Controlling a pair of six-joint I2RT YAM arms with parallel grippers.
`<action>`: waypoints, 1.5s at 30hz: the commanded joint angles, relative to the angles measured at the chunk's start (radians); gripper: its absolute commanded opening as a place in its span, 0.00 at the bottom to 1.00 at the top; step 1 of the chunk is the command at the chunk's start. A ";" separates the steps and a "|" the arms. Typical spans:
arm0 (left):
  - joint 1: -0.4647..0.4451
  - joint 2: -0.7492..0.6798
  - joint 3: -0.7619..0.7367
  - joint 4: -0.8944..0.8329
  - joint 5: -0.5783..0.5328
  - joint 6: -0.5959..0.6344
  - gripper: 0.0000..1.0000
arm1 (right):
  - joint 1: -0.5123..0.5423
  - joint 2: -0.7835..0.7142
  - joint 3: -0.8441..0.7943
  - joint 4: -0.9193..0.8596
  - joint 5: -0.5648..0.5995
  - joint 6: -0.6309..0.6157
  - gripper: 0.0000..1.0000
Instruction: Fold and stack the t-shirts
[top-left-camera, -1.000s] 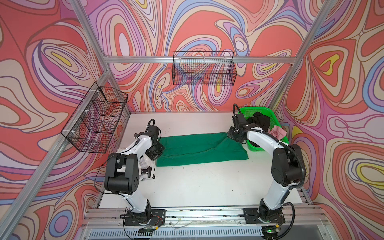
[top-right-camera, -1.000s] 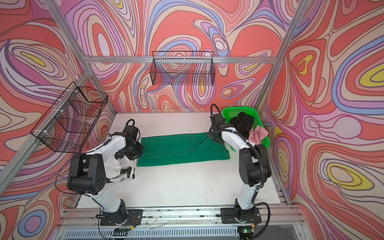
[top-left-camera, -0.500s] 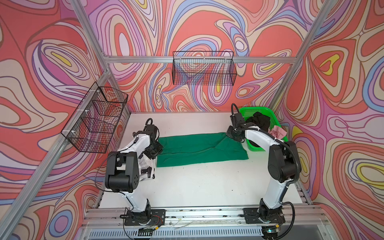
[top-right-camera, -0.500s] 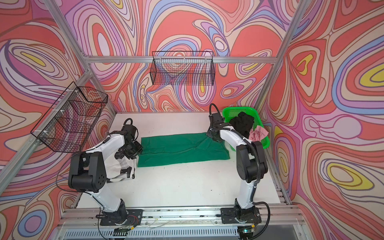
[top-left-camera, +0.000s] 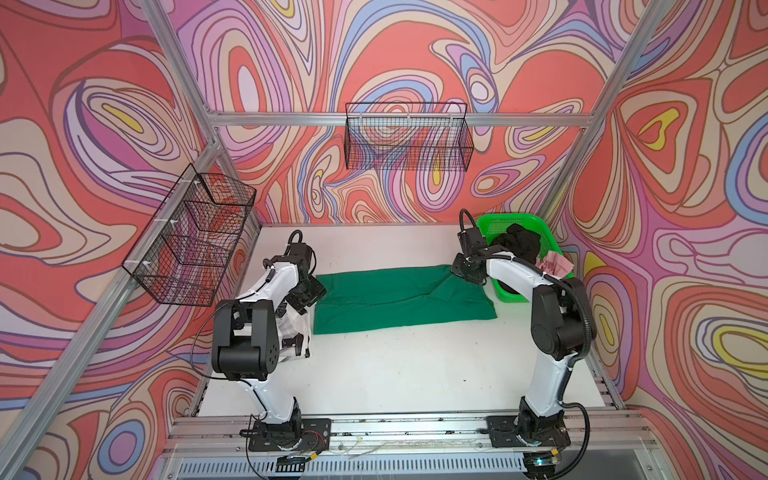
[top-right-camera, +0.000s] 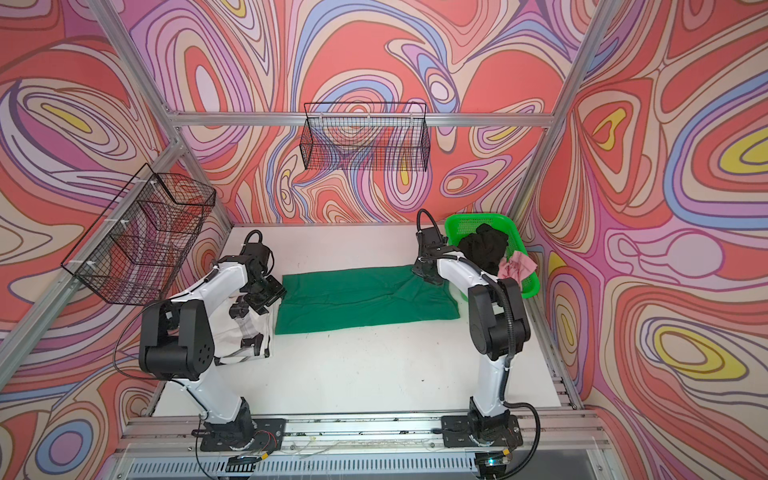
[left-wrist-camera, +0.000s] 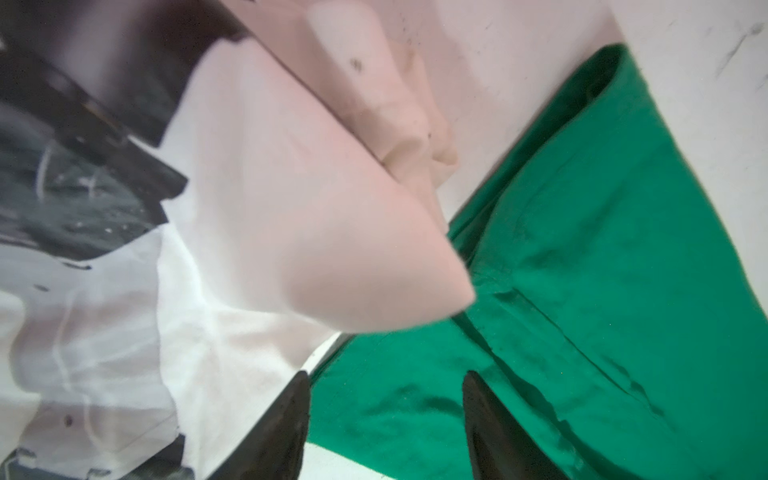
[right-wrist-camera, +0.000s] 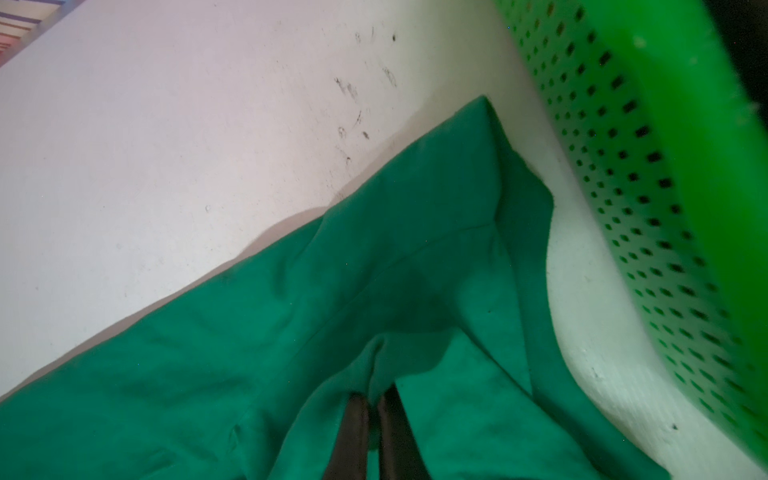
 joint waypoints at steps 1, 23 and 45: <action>0.005 -0.008 0.017 -0.043 0.006 0.013 0.74 | -0.006 0.033 0.031 0.014 0.017 0.010 0.00; 0.090 -0.174 -0.098 -0.025 0.050 0.196 1.00 | 0.003 -0.125 -0.149 0.078 -0.187 0.106 0.75; 0.094 -0.152 -0.132 0.031 0.133 0.206 1.00 | 0.088 -0.107 -0.254 0.201 -0.251 0.251 0.26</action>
